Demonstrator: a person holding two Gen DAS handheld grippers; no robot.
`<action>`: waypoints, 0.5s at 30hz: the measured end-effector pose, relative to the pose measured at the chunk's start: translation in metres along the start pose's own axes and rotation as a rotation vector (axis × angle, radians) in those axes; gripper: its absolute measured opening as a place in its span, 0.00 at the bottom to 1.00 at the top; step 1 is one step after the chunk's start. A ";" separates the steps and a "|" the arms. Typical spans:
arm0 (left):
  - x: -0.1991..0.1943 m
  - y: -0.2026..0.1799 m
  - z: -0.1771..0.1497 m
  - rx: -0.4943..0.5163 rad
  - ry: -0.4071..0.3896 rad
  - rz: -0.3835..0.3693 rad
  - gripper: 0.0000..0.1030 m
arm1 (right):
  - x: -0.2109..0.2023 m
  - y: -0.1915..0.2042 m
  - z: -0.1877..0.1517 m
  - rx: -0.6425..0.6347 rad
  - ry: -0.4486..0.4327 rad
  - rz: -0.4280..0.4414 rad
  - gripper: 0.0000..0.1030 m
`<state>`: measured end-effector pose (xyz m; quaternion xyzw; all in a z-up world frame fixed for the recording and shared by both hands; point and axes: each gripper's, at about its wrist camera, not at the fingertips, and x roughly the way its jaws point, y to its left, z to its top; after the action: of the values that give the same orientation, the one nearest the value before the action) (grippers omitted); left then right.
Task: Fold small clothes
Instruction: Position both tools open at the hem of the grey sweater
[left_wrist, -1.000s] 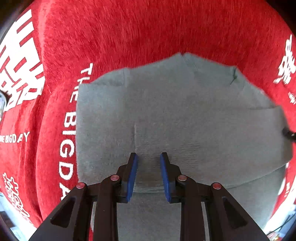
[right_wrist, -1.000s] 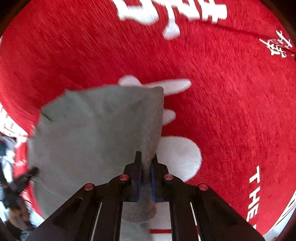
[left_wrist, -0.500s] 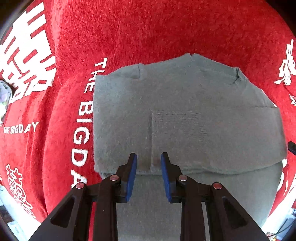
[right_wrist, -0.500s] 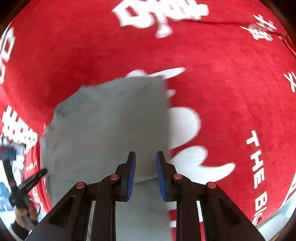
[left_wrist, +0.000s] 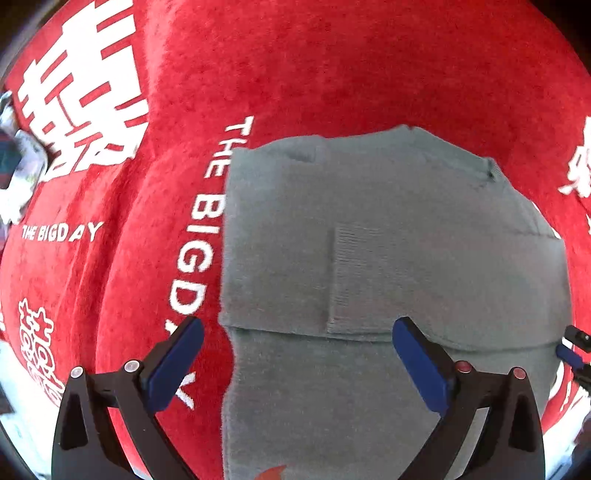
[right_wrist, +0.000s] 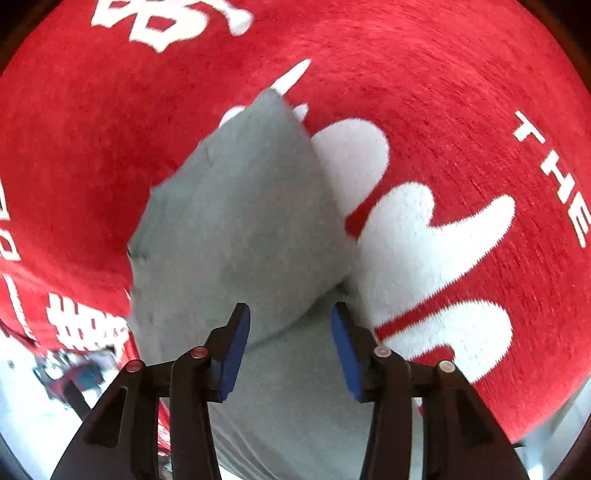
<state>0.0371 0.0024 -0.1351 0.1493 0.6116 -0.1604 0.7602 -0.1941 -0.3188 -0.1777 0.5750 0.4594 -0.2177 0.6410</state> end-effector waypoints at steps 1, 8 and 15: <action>0.003 0.001 0.001 -0.003 0.012 0.002 0.99 | -0.002 0.000 0.002 -0.013 0.001 -0.007 0.05; 0.014 0.000 -0.007 0.055 0.041 0.010 0.99 | -0.004 -0.002 0.003 -0.173 0.004 -0.131 0.05; 0.003 -0.006 -0.014 0.093 0.046 0.008 0.99 | -0.019 0.006 -0.011 -0.180 0.042 -0.125 0.07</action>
<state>0.0232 0.0028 -0.1410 0.1907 0.6203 -0.1821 0.7388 -0.2029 -0.3116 -0.1574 0.4896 0.5256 -0.2028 0.6655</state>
